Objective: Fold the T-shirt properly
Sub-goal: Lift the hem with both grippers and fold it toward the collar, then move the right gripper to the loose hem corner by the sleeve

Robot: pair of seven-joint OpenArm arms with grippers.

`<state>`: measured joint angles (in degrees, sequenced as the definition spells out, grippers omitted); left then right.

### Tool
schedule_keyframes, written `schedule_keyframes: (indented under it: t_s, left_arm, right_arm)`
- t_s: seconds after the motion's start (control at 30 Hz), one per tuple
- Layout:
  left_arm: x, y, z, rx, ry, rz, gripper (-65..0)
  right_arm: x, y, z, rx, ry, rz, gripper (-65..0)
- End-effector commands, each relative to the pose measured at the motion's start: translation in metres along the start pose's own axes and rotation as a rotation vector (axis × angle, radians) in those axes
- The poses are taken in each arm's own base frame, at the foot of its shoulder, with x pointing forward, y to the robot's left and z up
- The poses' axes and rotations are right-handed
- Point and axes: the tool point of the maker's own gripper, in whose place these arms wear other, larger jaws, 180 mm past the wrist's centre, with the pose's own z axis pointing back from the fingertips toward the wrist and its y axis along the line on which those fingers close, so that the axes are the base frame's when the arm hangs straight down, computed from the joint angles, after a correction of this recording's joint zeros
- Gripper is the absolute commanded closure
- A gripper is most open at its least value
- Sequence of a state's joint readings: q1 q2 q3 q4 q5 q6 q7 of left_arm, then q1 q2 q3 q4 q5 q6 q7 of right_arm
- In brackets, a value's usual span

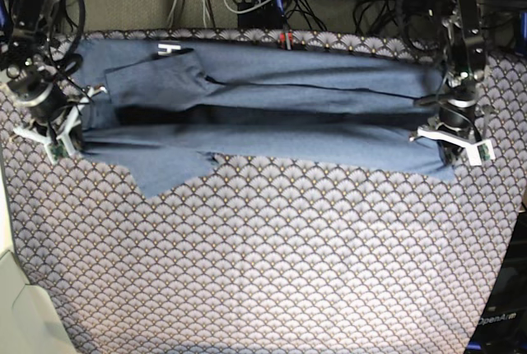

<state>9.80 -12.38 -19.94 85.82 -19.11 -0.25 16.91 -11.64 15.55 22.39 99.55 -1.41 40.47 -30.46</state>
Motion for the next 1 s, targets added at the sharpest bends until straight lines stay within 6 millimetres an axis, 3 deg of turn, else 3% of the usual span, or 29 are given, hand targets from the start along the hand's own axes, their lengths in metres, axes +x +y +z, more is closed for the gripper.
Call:
schedule_keyframes:
  t_s: [0.0,0.33,0.6,0.7,0.83,0.97]
  left_arm:
    - [0.017,0.003,0.002,0.001,-0.057,-0.012,-0.4]
    - [0.007,0.007,0.005,0.008,-0.031,-0.018,-0.4]
    - [0.005,0.008,0.005,0.01,-0.024,-0.021,-0.8]
    - [-0.007,0.009,0.004,0.012,0.05,-0.022,-7.8]
    - [-0.014,0.024,0.006,0.053,0.105,0.005,-23.2]
    - [-0.013,0.032,0.008,0.073,0.106,0.013,-25.3]
  right_arm:
    - [0.007,-0.008,0.005,-0.022,-0.027,0.015,0.0]
    - [-0.017,0.014,0.009,0.022,0.025,-0.007,0.0]
    - [-0.023,0.021,0.009,0.031,0.035,-0.024,-1.2]
    - [-0.023,0.021,0.01,0.03,0.036,-0.026,-8.7]
    - [-0.023,0.021,0.01,0.03,0.036,-0.026,-25.4]
    - [-0.024,0.017,0.011,0.019,0.037,-0.03,-37.6]
